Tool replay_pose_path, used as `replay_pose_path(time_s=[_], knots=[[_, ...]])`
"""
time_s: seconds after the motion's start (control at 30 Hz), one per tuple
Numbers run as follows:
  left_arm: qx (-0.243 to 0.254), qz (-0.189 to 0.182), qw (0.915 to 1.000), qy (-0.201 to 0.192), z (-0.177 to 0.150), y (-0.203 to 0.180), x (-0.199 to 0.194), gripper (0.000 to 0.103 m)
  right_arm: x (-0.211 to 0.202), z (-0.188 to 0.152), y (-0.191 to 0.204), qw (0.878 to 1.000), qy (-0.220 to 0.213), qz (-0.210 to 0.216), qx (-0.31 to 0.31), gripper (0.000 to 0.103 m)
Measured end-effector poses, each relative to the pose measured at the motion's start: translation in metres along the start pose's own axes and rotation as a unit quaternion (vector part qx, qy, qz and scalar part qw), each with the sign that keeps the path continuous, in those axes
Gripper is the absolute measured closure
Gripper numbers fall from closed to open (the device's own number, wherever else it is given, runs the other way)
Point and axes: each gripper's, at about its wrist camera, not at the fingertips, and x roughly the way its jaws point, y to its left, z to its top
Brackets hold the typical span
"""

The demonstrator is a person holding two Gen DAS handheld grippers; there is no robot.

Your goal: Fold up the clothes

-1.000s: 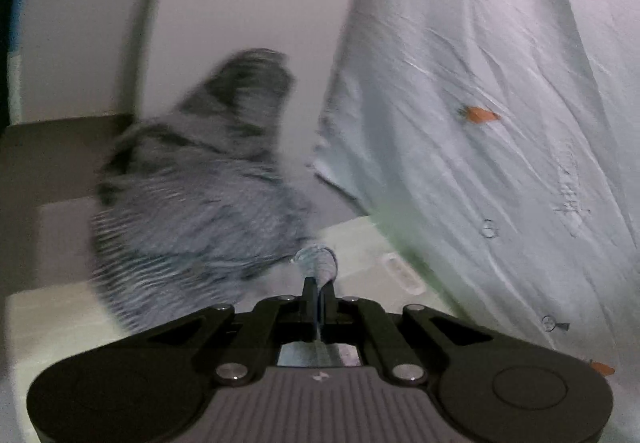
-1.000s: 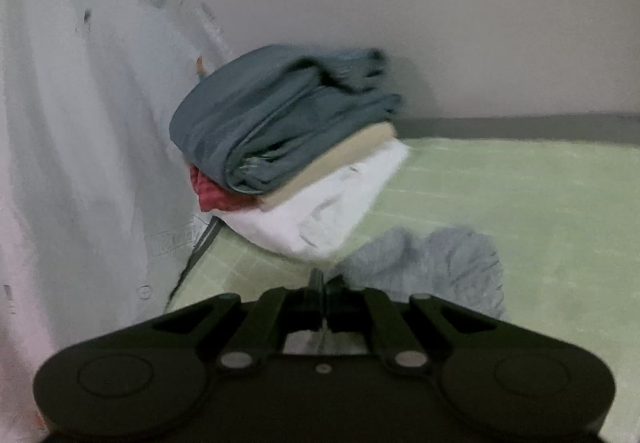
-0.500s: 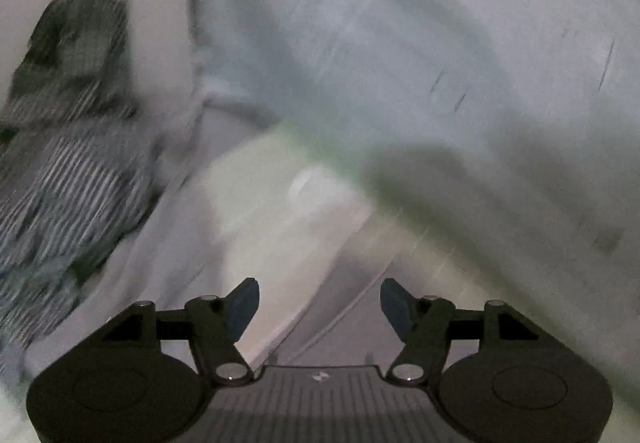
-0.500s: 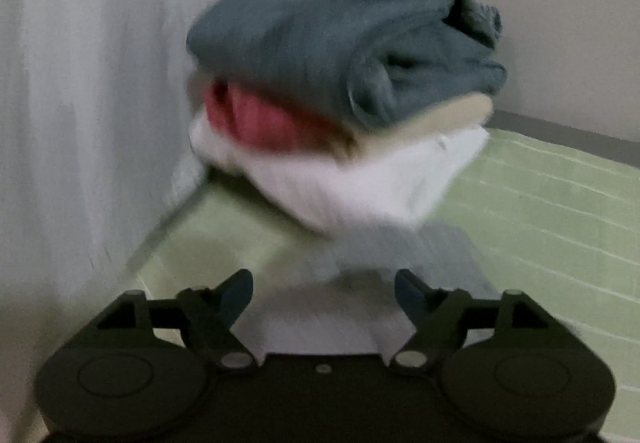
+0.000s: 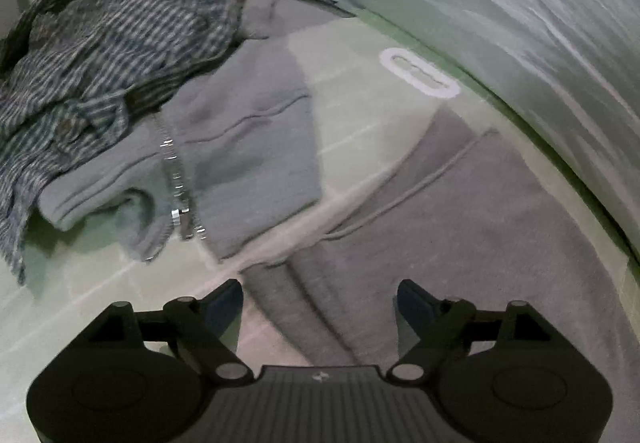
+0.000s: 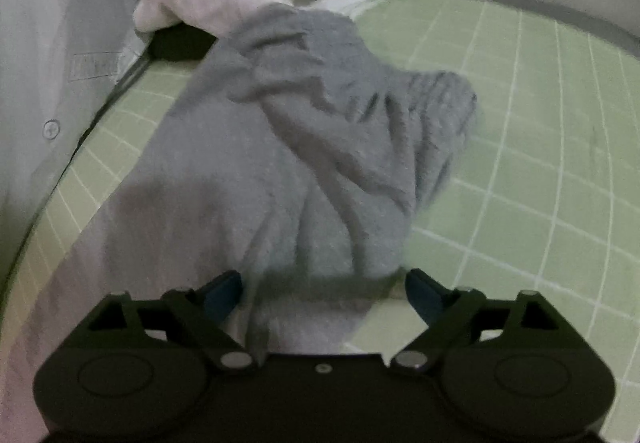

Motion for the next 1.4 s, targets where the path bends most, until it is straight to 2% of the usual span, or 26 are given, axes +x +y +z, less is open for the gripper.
replay_pose_path(time_s=[0.03,0.07,0.1,0.13,0.17,0.2,0.23,0.3,0.33,0.37,0.4,0.5,0.67,0.83,0.87,0.97,1.03,1.1,1.2,1.3,1.4], knots=[[0.004,0.003,0.9999,-0.009,-0.002,-0.004,-0.001,0.041,0.0,-0.001,0.004,1.0,0.001,-0.001,-0.012,0.011],[0.01,0.009,0.9997,-0.018,-0.003,-0.007,-0.003,0.053,0.001,-0.003,0.007,1.0,0.002,-0.002,-0.023,0.011],[0.019,0.013,0.9994,-0.024,-0.005,-0.009,-0.005,0.082,0.001,-0.005,0.011,0.999,0.002,-0.002,-0.037,0.012],[0.02,0.009,0.9994,-0.025,-0.006,-0.008,-0.006,0.096,0.002,-0.006,0.015,0.999,0.001,0.0,-0.048,0.013],[0.015,-0.002,0.9997,-0.022,-0.007,-0.003,-0.008,0.096,0.002,-0.007,0.018,0.998,-0.002,0.002,-0.059,0.019],[0.009,-0.013,0.9997,-0.019,-0.008,0.001,-0.01,0.097,0.001,-0.009,0.02,0.997,-0.007,0.005,-0.074,0.03],[0.006,-0.019,0.9997,-0.017,-0.009,0.007,-0.012,0.097,0.0,-0.011,0.022,0.996,-0.011,0.008,-0.089,0.037],[0.008,-0.021,0.9996,-0.018,-0.013,0.019,-0.019,0.097,-0.002,-0.015,0.026,0.991,-0.021,0.015,-0.131,0.069],[0.011,-0.021,0.9996,-0.018,-0.015,0.026,-0.024,0.097,-0.004,-0.017,0.027,0.988,-0.029,0.021,-0.152,0.076],[0.013,-0.02,0.9996,-0.018,-0.019,0.034,-0.028,0.097,-0.007,-0.018,0.025,0.986,-0.037,0.02,-0.161,0.087],[0.015,-0.019,0.9996,-0.016,-0.024,0.042,-0.033,0.097,-0.01,-0.019,0.024,0.984,-0.046,0.019,-0.17,0.09],[0.013,-0.014,0.9998,-0.011,-0.041,0.071,-0.049,0.097,-0.017,-0.019,0.012,0.983,-0.063,0.015,-0.17,0.091],[-0.009,-0.002,0.9999,0.005,-0.076,0.13,-0.081,0.097,-0.025,-0.018,-0.021,0.988,-0.066,0.004,-0.142,0.092],[-0.026,-0.005,0.9996,0.012,-0.106,0.185,-0.109,0.095,-0.036,-0.03,-0.036,0.984,-0.066,-0.005,-0.166,0.09],[-0.02,-0.007,0.9997,0.01,-0.109,0.191,-0.114,0.093,-0.038,-0.034,-0.036,0.983,-0.066,-0.008,-0.174,0.085],[-0.009,-0.012,0.9999,0.008,-0.112,0.205,-0.124,0.084,-0.05,-0.048,-0.033,0.98,-0.074,-0.039,-0.183,0.059],[-0.009,-0.011,0.9999,0.0,-0.111,0.213,-0.131,0.081,-0.06,-0.06,-0.03,0.98,-0.081,-0.045,-0.175,0.052],[-0.006,0.004,0.9999,-0.014,-0.108,0.219,-0.138,0.083,-0.07,-0.072,-0.027,0.981,-0.086,-0.044,-0.167,0.04],[-0.007,-0.018,0.9995,-0.027,-0.101,0.229,-0.144,0.083,-0.082,-0.097,-0.018,0.98,-0.083,-0.028,-0.18,0.037],[-0.008,-0.052,0.9984,-0.021,-0.097,0.233,-0.14,0.083,-0.087,-0.124,-0.009,0.977,-0.072,-0.018,-0.202,0.035],[0.024,-0.05,0.9984,-0.006,-0.096,0.225,-0.13,0.079,-0.088,-0.144,-0.003,0.975,-0.071,-0.017,-0.21,0.034]])
